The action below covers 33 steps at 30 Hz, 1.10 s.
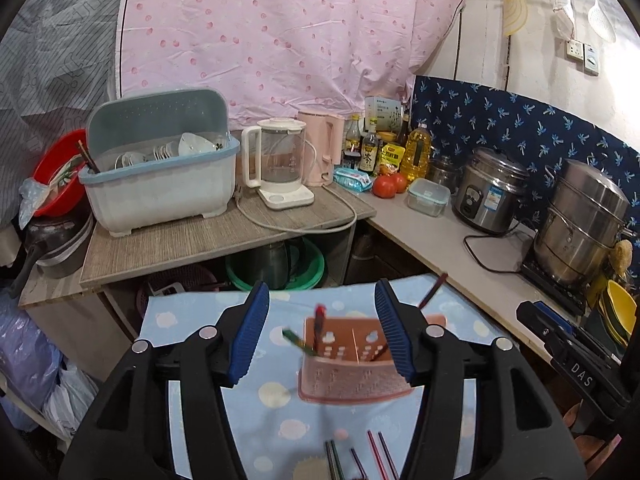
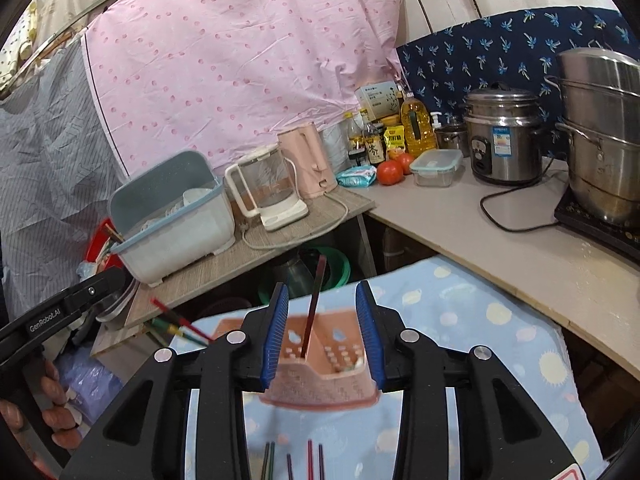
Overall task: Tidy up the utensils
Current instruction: 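Drop both chopsticks into the pink holder by opening both tools, then move both open tools back down to the remaining chopsticks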
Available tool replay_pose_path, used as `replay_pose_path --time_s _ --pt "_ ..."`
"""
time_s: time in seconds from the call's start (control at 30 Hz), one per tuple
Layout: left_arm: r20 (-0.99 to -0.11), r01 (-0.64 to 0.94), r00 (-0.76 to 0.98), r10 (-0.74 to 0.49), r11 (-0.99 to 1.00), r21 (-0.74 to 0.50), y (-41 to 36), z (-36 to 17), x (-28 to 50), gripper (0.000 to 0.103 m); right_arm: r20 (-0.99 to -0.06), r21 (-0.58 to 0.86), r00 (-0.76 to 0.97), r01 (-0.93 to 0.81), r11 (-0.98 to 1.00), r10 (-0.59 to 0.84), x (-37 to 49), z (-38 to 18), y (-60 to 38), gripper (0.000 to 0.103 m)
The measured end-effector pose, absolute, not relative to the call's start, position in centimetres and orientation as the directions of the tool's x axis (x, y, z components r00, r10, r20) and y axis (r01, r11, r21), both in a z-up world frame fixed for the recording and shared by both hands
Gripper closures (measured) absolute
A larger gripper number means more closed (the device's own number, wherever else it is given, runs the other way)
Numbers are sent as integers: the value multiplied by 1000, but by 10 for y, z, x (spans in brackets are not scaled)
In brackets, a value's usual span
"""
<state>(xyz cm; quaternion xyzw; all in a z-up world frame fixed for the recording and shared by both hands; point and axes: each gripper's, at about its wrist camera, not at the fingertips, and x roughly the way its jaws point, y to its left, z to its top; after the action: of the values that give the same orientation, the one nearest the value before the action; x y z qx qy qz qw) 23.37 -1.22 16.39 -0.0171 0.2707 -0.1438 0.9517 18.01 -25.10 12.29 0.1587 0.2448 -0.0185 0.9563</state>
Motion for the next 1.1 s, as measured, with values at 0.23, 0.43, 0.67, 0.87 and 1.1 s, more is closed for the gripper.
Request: replay_pose_path --time_s 0.23,0.43,0.67,0.87,1.1 --pt "-598 287 747 -291 952 -105 -12 122 191 51 -549 306 832 117 945 75 127 84 -243 68" --pt "-692 297 656 -301 946 -130 -8 68 148 50 -628 289 773 122 950 92 78 44 -233 68" --pt "-789 272 550 -274 952 -141 5 2 102 50 -720 239 687 106 965 103 28 -8 -211 68" --pt "-823 256 518 -234 960 -111 8 -35 66 50 -774 224 621 89 970 122 4 -44 -195 68" --pt "-841 268 492 -225 958 -99 6 -60 38 50 -795 204 594 68 976 125 -10 -63 -186 68"
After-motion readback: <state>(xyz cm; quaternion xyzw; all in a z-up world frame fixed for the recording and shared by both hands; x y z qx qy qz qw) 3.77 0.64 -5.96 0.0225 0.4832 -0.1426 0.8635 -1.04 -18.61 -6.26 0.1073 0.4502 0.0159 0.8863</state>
